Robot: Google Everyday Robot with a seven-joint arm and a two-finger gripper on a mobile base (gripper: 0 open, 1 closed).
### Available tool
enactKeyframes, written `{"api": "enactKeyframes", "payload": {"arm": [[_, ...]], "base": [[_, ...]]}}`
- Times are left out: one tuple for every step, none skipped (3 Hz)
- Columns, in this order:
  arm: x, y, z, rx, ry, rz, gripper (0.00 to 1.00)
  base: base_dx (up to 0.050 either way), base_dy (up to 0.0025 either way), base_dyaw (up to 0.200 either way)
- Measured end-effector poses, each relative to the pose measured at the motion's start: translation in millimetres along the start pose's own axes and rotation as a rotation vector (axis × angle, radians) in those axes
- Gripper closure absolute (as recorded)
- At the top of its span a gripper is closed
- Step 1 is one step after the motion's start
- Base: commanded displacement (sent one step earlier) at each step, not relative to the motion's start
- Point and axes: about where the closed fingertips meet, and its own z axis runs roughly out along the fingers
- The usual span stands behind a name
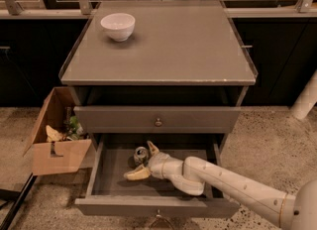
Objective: Pick 7up can from middle drawer and place on counter
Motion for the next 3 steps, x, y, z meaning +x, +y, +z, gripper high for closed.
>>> {"api": "enactKeyframes", "payload": {"arm": [[0.0, 0.0, 0.0, 0.0, 0.0, 0.0, 0.26], [0.0, 0.0, 0.0, 0.0, 0.0, 0.0, 0.51], [0.0, 0.0, 0.0, 0.0, 0.0, 0.0, 0.72]], "base": [[0.0, 0.0, 0.0], [0.0, 0.0, 0.0], [0.0, 0.0, 0.0]]}}
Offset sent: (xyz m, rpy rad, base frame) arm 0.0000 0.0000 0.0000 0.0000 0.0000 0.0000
